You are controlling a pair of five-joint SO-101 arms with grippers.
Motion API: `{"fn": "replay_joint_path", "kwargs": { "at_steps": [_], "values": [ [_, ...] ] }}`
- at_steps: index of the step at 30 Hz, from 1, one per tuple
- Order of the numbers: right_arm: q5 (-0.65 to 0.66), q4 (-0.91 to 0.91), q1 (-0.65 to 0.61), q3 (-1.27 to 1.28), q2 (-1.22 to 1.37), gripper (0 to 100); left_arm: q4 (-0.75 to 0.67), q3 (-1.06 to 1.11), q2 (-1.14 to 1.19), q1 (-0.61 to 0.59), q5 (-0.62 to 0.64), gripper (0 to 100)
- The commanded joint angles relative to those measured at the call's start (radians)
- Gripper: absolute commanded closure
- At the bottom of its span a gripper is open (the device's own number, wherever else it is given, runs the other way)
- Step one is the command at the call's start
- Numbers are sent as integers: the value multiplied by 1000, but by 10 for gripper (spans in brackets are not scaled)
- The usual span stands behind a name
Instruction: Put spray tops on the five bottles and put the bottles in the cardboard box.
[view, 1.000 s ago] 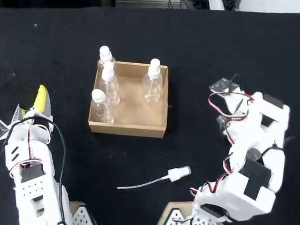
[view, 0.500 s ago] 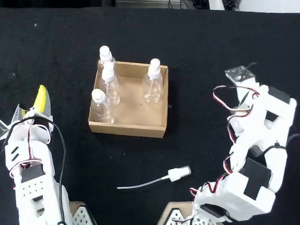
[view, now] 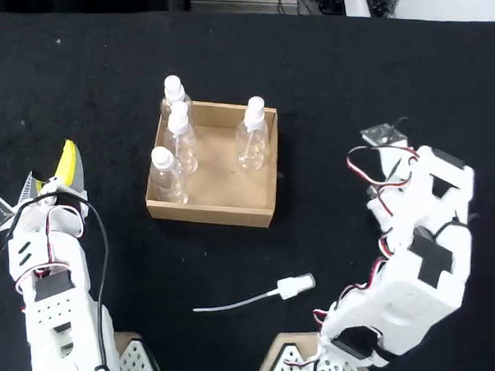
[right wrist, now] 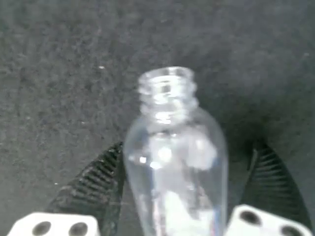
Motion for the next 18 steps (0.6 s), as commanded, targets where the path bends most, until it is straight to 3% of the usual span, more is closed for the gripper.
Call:
{"fn": "replay_joint_path", "kwargs": {
  "at_steps": [1,4,13,18],
  "values": [
    [2,-5,63,-104,-18,800,-18,-13,-5,12,-8,705],
    [-48,46,78,-157,-59,988,-20,-13,-5,12,-8,705],
    [-101,379,60,-278,-328,988,-21,-13,-5,13,-8,705],
    [-264,376,15,-194,-584,988,-21,-15,-5,13,-8,705]
  ]
}}
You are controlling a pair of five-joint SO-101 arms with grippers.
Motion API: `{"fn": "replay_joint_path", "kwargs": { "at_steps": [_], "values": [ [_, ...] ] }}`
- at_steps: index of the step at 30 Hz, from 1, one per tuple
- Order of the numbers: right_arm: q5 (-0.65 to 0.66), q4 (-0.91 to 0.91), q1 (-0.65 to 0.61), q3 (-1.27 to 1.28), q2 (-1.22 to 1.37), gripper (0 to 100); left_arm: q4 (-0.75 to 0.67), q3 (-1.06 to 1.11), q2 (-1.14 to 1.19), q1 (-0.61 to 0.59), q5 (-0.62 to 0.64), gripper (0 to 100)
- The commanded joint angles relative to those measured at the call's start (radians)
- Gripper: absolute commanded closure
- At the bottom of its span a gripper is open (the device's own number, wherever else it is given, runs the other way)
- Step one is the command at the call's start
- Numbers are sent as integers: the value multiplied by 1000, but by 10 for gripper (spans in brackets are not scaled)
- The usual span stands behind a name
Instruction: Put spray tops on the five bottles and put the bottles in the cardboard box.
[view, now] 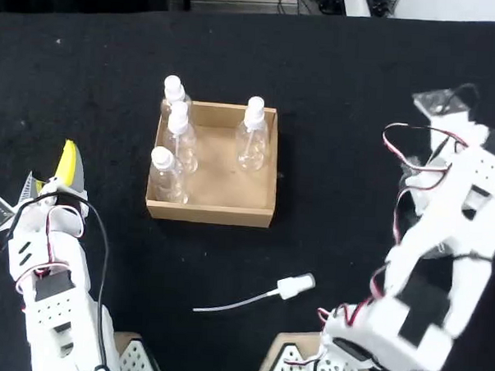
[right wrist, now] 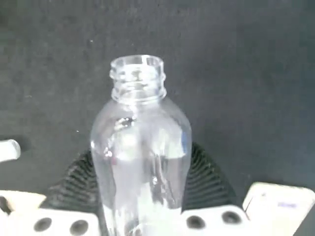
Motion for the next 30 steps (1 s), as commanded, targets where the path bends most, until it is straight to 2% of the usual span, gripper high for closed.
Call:
{"fn": "replay_joint_path", "kwargs": {
  "at_steps": [1,9,15,19,25,30],
  "values": [
    [-140,-60,-52,62,-254,988,-21,-15,-5,13,-8,705],
    [-479,-582,-195,668,-650,988,-21,-18,-5,13,-8,705],
    [-729,-868,-216,1035,-938,987,-23,-21,-5,15,-6,705],
    [-807,-933,-207,1184,-1110,987,-17,-35,-5,44,-11,705],
    [-901,-1023,-215,1359,-1334,987,-15,-35,-5,56,-253,705],
    [-944,-1085,-216,1489,-1480,987,26,-81,-5,62,-336,705]
  ]
}}
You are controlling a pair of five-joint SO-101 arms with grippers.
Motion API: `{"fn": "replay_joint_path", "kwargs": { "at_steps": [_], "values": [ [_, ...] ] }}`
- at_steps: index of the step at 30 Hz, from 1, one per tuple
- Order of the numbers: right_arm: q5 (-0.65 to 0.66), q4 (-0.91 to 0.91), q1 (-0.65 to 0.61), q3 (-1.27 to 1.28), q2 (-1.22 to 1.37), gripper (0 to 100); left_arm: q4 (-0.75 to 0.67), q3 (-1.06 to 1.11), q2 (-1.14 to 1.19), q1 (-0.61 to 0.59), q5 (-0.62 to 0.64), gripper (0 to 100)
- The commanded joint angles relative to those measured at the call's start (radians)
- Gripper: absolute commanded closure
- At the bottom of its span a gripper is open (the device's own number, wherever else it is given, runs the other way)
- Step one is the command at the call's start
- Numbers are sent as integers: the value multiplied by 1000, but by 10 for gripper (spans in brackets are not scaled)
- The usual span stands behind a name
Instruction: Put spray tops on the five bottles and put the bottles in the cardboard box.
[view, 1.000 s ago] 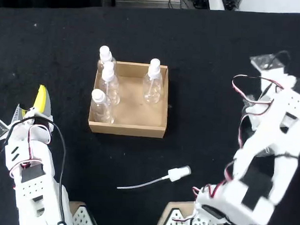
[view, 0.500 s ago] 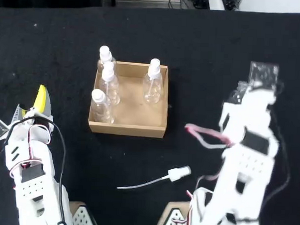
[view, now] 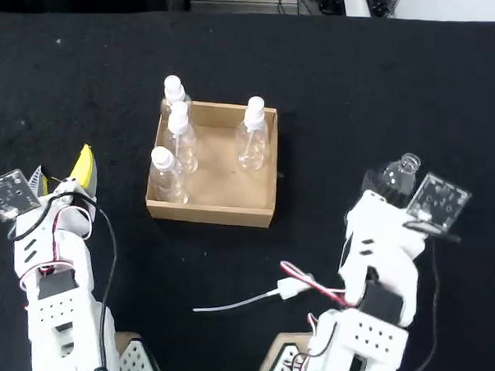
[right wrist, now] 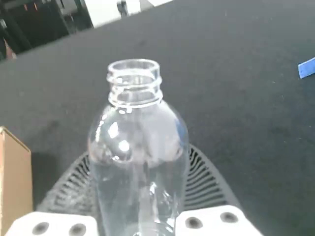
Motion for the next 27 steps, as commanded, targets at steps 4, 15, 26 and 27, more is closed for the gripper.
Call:
{"fn": "replay_joint_path", "kwargs": {
  "at_steps": [4,15,26,27],
  "values": [
    [-28,-100,-12,122,-202,987,316,-266,-5,8,-95,705],
    [-21,72,-9,156,-403,987,822,-874,-5,56,-98,704],
    [-26,71,236,151,-415,987,1079,-1076,-3,874,-319,704],
    [-26,58,255,151,-415,987,1076,-1049,2,938,-330,704]
  ]
}}
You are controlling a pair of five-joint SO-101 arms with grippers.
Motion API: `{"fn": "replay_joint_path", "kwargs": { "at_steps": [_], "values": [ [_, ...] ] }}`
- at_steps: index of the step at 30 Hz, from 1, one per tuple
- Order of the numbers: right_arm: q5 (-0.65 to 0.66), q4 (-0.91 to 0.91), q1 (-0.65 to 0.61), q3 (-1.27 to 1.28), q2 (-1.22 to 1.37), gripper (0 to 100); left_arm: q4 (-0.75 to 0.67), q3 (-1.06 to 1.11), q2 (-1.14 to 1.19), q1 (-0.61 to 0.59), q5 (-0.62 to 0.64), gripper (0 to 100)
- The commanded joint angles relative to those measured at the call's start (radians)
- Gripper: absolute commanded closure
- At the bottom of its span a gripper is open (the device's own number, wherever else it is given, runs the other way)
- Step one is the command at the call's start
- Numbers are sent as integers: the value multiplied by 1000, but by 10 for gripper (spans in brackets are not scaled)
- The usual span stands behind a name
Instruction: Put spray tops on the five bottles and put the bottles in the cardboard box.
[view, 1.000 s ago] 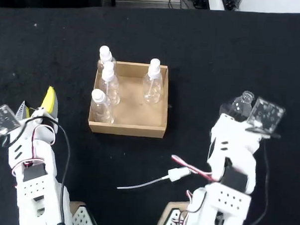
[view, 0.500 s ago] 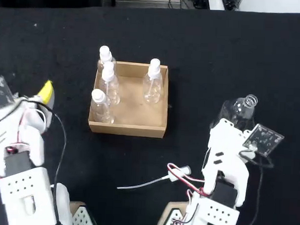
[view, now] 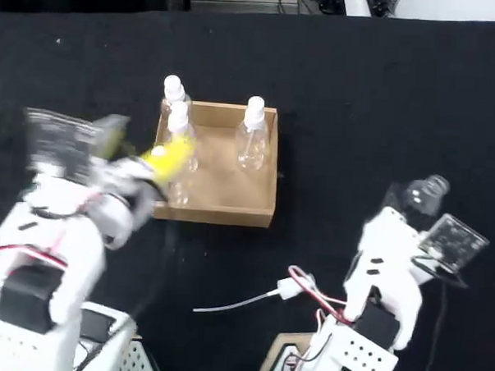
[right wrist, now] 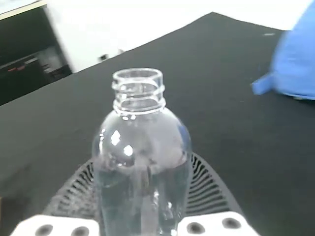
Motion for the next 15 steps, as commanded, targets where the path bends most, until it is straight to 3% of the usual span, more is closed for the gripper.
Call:
{"fn": "replay_joint_path", "kwargs": {
  "at_steps": [1,4,7,11,15],
  "values": [
    [-8,-44,87,-8,-87,988,6,39,6,383,-81,704],
    [-23,-97,196,-12,-87,988,-15,170,9,532,-86,704],
    [-129,-97,304,-38,-77,987,-127,323,-2,621,-87,704],
    [-117,-52,313,-114,-76,987,-324,492,9,644,-87,704],
    [-60,55,313,-229,-74,987,-417,599,9,641,-87,704]
  ]
}}
